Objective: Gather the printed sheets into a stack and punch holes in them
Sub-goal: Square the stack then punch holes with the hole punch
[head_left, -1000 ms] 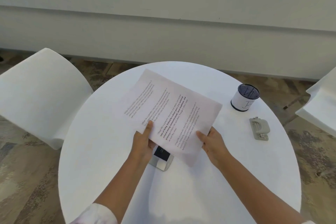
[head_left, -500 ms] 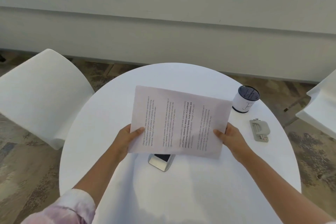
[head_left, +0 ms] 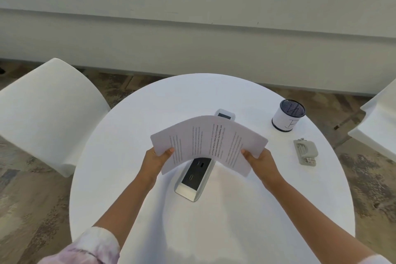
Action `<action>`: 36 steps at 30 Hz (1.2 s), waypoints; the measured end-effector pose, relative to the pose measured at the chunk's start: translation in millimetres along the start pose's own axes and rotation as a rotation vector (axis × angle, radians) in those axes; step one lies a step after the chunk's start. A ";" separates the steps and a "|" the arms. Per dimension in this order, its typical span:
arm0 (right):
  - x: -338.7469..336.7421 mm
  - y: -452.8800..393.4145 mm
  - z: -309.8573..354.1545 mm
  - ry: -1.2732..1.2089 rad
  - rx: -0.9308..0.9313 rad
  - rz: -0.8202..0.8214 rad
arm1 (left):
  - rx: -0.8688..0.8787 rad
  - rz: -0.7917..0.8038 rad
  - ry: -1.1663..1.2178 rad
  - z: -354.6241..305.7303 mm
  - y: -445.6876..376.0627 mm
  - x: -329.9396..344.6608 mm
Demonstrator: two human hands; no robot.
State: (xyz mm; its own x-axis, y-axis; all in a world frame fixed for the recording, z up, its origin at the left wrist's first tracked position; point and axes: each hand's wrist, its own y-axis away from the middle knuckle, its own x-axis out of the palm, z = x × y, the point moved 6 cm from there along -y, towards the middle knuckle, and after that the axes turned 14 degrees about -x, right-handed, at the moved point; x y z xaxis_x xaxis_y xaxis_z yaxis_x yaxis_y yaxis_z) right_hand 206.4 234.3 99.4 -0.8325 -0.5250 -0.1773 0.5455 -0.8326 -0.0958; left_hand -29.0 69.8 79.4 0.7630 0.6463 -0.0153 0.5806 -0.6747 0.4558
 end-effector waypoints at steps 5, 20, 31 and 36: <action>-3.1 -7.2 3.7 -0.031 -0.005 -0.030 | 0.031 -0.011 -0.001 -8.8 1.0 2.2; -6.0 12.1 -34.0 0.039 0.217 -0.149 | -0.145 -0.117 0.382 26.4 -2.3 -5.6; 38.7 16.1 -47.7 -0.657 0.564 -0.076 | -0.215 -0.028 0.603 46.5 13.7 27.8; 22.9 2.0 -33.2 -0.401 0.422 -0.170 | -0.236 0.025 0.617 54.2 19.3 34.2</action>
State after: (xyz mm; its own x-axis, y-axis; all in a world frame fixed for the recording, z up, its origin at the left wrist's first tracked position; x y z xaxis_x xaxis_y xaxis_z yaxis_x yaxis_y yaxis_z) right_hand 191.7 226.5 62.6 -0.9211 -0.3355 0.1974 0.3841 -0.8658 0.3207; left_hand 23.7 59.6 39.5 0.4317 0.7647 0.4783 0.4336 -0.6410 0.6334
